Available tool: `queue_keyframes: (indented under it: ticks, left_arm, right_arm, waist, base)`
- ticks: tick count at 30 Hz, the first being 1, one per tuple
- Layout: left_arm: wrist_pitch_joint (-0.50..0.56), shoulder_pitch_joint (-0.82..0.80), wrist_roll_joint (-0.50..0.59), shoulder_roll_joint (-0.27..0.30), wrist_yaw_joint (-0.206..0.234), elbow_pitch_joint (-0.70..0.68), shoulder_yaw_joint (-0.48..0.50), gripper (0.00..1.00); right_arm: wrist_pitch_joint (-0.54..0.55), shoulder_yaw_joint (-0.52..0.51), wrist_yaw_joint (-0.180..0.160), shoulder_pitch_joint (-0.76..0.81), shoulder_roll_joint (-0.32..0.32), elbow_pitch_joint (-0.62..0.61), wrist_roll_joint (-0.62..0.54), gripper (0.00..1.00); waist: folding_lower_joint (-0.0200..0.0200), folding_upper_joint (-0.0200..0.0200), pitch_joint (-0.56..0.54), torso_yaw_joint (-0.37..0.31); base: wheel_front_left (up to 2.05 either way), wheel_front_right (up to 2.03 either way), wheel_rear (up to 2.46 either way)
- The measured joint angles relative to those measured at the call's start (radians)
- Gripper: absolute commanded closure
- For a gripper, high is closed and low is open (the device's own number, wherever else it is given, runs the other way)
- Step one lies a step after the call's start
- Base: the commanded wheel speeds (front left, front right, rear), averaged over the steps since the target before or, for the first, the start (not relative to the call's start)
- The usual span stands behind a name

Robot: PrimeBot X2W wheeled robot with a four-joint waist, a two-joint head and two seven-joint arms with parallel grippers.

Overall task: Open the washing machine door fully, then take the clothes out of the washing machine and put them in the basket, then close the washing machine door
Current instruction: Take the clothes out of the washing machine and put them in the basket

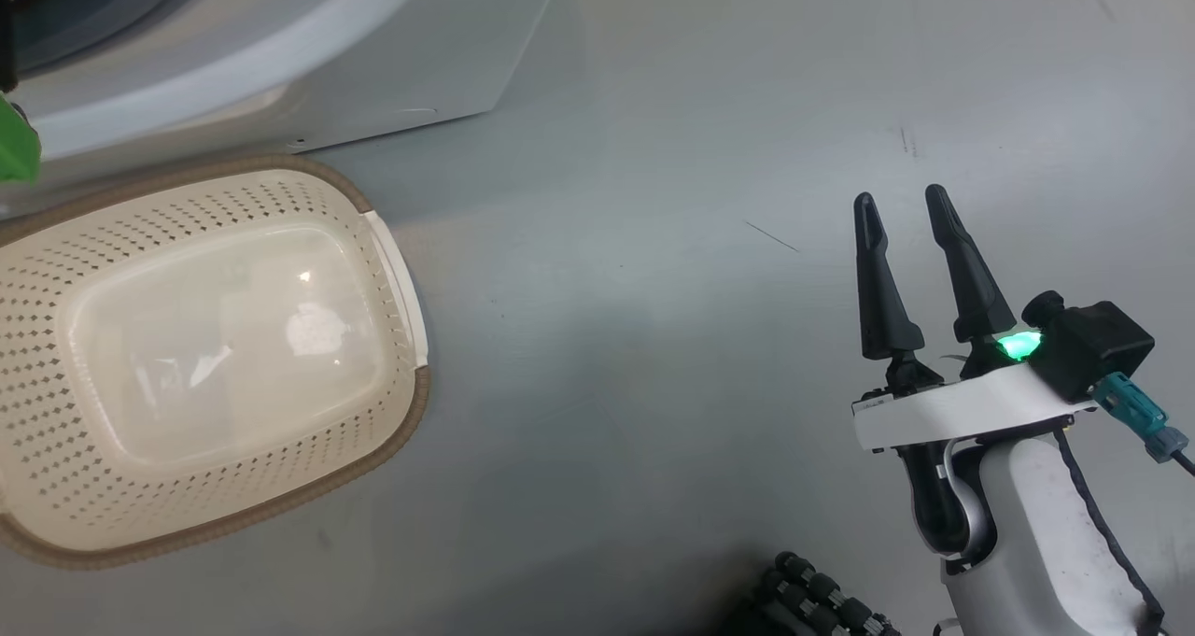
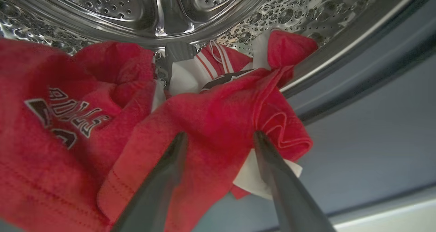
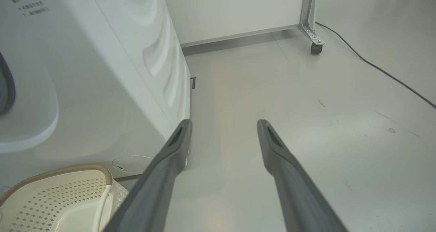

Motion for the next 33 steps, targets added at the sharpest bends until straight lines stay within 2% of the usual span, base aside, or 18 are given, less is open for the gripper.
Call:
queue_keyframes:
  ticks: [9,18,33]
  left_arm:
    - [0.029,-0.078,0.012,0.016,-0.001,0.051,-0.032,0.00]
    - [0.030,-0.112,0.032,0.030,-0.010,0.094,-0.067,0.00]
    - [0.099,-0.192,0.029,0.041,-0.036,0.188,-0.089,0.00]
  right_arm:
    - [0.000,0.012,-0.018,-0.016,0.002,0.000,0.014,0.00]
    - [0.000,0.015,-0.032,-0.022,0.002,0.000,0.015,0.00]
    - [0.000,0.030,-0.036,-0.037,0.002,0.000,0.014,0.00]
  waist:
    - [0.0000,0.0000,0.035,-0.036]
    - [0.0000,0.0000,0.036,-0.035]
    - [-0.0002,0.0000,0.049,-0.034]
  base:
    - [0.00,0.00,0.00]
    - [0.00,0.00,0.00]
    - [0.00,0.00,0.00]
